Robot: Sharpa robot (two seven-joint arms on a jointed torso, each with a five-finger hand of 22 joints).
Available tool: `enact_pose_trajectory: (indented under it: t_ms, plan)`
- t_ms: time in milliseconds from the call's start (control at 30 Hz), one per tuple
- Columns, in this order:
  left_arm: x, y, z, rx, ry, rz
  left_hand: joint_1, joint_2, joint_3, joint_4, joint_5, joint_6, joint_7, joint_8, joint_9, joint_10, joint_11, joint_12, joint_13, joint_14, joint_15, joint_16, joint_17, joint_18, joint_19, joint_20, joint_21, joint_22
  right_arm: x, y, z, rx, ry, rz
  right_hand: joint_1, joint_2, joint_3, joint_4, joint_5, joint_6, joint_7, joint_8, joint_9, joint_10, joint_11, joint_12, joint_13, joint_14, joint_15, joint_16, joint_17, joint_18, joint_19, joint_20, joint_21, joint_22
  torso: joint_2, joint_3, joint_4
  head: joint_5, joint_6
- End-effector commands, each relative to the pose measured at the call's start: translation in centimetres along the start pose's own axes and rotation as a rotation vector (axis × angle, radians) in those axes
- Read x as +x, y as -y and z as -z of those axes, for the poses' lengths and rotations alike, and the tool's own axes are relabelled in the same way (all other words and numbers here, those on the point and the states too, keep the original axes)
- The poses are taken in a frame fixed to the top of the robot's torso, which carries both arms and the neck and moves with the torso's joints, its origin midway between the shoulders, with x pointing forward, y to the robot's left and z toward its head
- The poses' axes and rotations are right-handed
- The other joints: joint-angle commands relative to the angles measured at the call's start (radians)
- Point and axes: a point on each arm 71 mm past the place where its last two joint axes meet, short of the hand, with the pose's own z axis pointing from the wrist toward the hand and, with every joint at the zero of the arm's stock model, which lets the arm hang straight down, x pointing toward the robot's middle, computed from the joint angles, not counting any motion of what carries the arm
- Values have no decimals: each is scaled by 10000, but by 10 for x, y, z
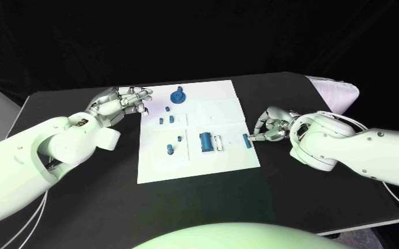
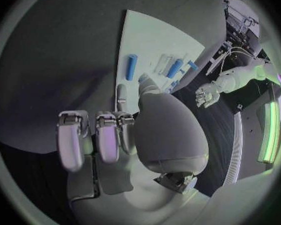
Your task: Assemble the parts on the task board
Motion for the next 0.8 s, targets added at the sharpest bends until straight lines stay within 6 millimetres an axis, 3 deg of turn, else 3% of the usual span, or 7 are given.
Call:
enact_pose_trajectory:
  t_ms: [33,300,800]
  plan:
    - [2,0,0,52,-117,95,14,47,13,45,50,-24,-11,-35,-13,-70,18,28,-8,70,4,-33,2,56,65,1,-61,-15,3,0,0,521,47,192,-165,-17,-60,12,136,78,8,16,38,1027,-92,-16,2594,1043,-44,42,2631,-113,942,-40,9,2483,14,1,9,8,-4]
    - [1,0,0,39,-109,84,14,47,13,45,50,-24,-11,-35,-13,-70,18,28,-8,70,4,-33,2,56,65,1,-61,-15,12,-5,-2,701,1,19,-255,-59,-81,13,215,72,4,9,68,1009,-95,-51,2571,1043,-50,42,2631,-110,938,-46,-11,2478,18,-21,19,29,-48]
    - [1,0,1,21,-110,74,14,47,13,45,50,-24,-11,-35,-13,-70,18,28,-8,70,4,-33,2,56,65,1,-61,-15,21,-8,-7,630,16,409,98,-138,33,-24,224,69,-17,19,178,1000,-114,-68,2560,1043,-65,42,2631,-108,936,-61,-21,2475,8,-4,6,79,-117]
